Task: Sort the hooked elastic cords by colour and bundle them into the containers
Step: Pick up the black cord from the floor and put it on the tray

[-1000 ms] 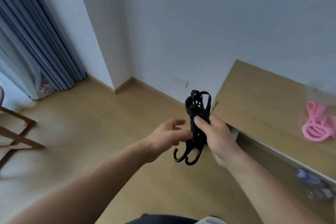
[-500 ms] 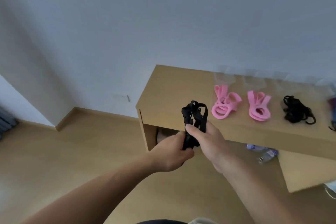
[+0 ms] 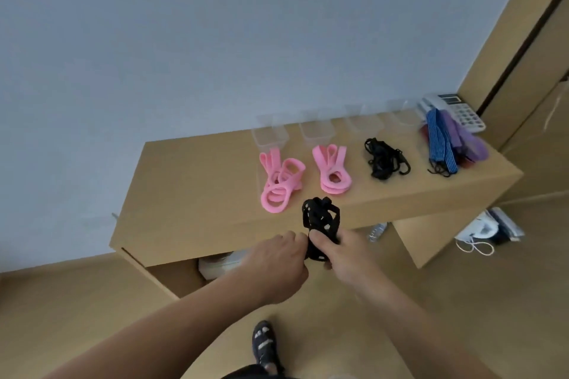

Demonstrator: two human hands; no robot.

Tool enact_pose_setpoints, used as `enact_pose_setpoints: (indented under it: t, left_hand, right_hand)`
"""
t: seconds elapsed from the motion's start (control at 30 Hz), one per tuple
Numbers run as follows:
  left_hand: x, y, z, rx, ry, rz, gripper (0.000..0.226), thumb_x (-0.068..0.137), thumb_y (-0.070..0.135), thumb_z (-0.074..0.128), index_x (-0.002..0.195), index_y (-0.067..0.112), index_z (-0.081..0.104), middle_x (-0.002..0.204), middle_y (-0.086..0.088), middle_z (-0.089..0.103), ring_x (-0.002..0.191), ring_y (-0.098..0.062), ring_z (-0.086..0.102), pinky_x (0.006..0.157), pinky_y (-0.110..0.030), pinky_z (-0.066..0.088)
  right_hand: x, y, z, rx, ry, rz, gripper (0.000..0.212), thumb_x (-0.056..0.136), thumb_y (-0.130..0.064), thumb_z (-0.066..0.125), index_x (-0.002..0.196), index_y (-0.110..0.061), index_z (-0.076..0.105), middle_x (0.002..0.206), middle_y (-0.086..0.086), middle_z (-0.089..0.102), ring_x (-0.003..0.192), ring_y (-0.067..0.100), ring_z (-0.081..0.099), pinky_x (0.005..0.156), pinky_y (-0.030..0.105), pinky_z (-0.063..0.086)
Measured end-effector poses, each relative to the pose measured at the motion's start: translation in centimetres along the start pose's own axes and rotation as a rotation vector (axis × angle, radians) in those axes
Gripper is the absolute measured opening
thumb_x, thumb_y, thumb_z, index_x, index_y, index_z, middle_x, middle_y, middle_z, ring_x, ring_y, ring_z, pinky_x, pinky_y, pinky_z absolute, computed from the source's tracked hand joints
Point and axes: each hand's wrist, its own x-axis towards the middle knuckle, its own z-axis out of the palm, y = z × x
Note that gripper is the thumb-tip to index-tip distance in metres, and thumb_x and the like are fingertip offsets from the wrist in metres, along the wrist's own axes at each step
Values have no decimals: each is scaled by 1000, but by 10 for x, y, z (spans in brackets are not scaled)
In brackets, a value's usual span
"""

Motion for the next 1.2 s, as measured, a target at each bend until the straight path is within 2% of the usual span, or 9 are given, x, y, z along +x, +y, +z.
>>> enact_pose_setpoints:
  t: [0.23,0.37,0.43,0.6,0.73,0.87,0.97,1.1,1.2]
  left_hand:
    - [85,-19,-20,-577,-163,115,29,99,47,38,92,20,46,81,7,56,73,-14,52,74,-36,46]
    - [142,-44,-38,-923,-192,72,23,101,39,40,90,27,58,90,7,64,88,-14,63,75,-22,50]
    - [165,-53,-41,-950,-161,63,19,99,37,48,88,25,58,89,8,66,86,-10,64,65,-15,45]
    - [208,-58,-33,-988,0,0,44,74,60,58,106,30,54,95,9,70,84,-11,69,74,-30,56]
    - [240,-49,-21,-928,-23,7,48,74,62,55,114,36,50,93,12,70,77,-7,70,74,-38,60]
    - [275,-23,-23,-886,-107,65,22,92,34,56,112,25,52,85,8,67,58,3,62,60,-16,50]
    - [310,1,-21,-911,-146,52,23,94,33,54,115,22,52,86,3,68,62,-4,65,59,-22,52]
    - [361,35,-18,-953,-177,-37,23,94,28,56,116,21,52,93,-4,69,70,-12,69,60,-23,55]
    - [396,61,-16,-882,-195,-79,26,92,28,55,115,18,51,98,-9,68,80,-25,69,70,-41,58]
  right_hand:
    - [65,-27,-35,-98,266,-76,20,86,-18,62,69,-8,62,53,-12,57,52,3,50,48,14,36]
    - [103,-47,-43,17,260,-110,11,89,-13,60,83,-6,67,62,-8,63,60,-1,57,58,13,45]
    - [116,-52,-44,44,244,-125,12,91,-10,57,85,-6,67,56,-14,60,55,-5,54,54,11,41]
    - [146,-56,-56,76,263,-154,17,96,-7,53,83,-10,63,52,-19,59,52,-8,55,50,7,41]
    - [169,-48,-73,27,293,-127,14,95,-14,57,83,-11,63,58,-17,64,58,-7,59,54,7,43]
    - [198,-29,-104,-19,312,-49,20,93,-30,61,86,-12,64,78,0,71,76,15,68,68,25,54]
    - [225,-22,-138,-57,279,-17,26,93,-32,59,86,-7,61,79,18,67,69,30,65,62,38,53]
    - [264,-15,-197,-244,272,-69,20,95,-31,56,81,-18,62,71,2,63,59,6,57,55,24,46]
    - [295,-11,-240,-351,235,-78,18,96,-35,54,86,-21,61,76,-3,65,69,8,62,62,28,53]
